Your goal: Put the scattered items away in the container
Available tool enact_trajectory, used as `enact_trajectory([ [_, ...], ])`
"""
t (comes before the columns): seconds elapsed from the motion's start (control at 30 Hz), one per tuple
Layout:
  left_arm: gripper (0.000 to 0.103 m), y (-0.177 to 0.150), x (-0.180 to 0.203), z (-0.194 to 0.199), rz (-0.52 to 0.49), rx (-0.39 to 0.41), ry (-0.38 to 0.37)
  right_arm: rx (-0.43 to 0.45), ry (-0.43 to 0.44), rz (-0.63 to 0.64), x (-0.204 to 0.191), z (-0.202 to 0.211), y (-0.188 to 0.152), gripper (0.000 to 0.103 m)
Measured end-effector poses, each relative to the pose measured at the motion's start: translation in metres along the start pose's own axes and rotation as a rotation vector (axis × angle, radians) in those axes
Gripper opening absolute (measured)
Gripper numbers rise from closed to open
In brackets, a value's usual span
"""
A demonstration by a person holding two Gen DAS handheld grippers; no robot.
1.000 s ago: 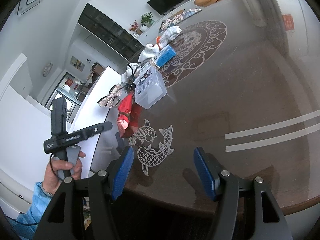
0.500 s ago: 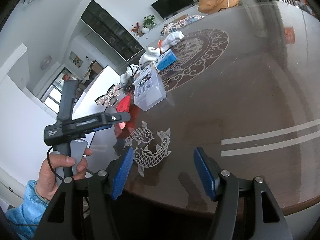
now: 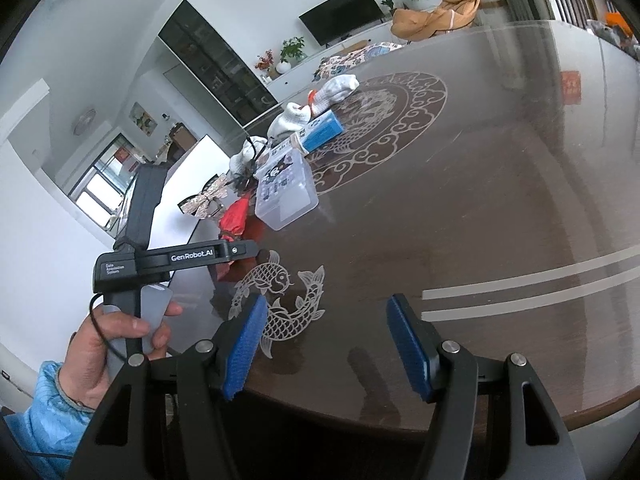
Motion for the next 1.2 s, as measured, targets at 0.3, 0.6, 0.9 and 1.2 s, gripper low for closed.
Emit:
enact_trajectory([
  [0.3, 0.103, -0.004, 0.000, -0.008, 0.020, -0.037, 0.016, 0.014, -0.017, 0.006, 0.002, 0.002, 0.001, 0.064],
  [0.6, 0.103, -0.007, -0.002, -0.005, 0.052, -0.031, 0.029, 0.056, -0.091, 0.098, -0.004, 0.007, 0.016, 0.064],
  [0.9, 0.026, -0.009, -0.012, 0.013, 0.062, 0.062, -0.016, 0.025, -0.069, 0.227, -0.033, -0.025, 0.045, 0.064],
  [1.2, 0.026, -0.019, -0.039, 0.026, 0.111, 0.065, -0.005, -0.051, 0.045, 0.397, -0.077, -0.105, 0.052, 0.064],
])
Point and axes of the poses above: each gripper's, at about its wrist camera, not at the fingertips, and z roughly against the way its jaws point, x to its right, y to its top, the point moved 3 cm from there along -z, roughly the way its jaws point, and after that the axes turned 15 degrees about x, right-handed, at the moved point
